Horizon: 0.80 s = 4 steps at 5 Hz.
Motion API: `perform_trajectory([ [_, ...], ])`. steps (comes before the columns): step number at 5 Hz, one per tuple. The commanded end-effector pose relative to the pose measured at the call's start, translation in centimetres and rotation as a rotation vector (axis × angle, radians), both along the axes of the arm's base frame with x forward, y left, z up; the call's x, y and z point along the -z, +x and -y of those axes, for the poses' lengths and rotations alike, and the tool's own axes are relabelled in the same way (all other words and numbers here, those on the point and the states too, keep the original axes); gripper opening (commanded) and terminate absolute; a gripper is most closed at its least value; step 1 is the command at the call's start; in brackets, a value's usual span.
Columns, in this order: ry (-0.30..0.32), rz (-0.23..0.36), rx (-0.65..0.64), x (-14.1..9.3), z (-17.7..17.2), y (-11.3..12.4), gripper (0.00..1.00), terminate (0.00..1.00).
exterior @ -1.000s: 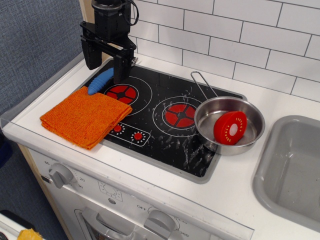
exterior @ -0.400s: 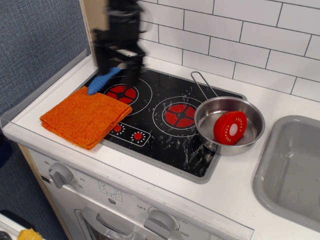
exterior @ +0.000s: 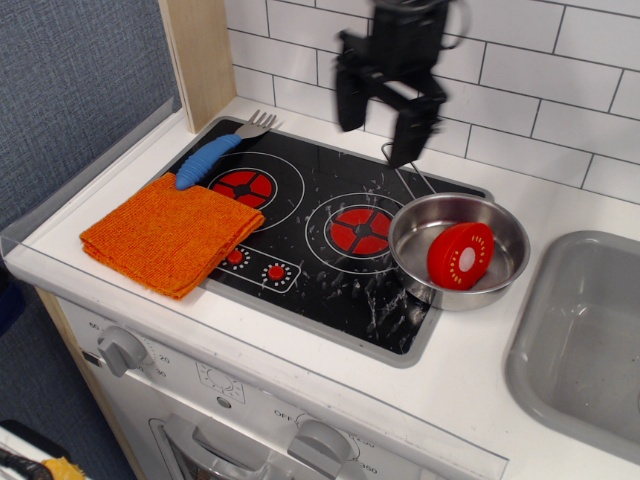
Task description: Put the tomato underneath the silver pan on the stovetop.
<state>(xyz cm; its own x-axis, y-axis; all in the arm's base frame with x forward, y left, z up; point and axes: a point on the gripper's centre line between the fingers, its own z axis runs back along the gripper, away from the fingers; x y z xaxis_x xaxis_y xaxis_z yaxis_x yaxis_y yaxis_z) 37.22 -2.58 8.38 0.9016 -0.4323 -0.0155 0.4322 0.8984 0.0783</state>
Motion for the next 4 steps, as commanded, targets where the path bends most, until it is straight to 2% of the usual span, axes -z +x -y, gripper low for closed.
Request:
perform_trajectory([
  [1,0.036,-0.006,0.009,1.2,5.4,-0.9,1.0,0.0],
  [2,0.046,-0.014,0.04,2.6,6.9,-1.5,1.0,0.0],
  [4,0.065,-0.054,0.039,4.2,7.0,-2.7,1.0,0.0],
])
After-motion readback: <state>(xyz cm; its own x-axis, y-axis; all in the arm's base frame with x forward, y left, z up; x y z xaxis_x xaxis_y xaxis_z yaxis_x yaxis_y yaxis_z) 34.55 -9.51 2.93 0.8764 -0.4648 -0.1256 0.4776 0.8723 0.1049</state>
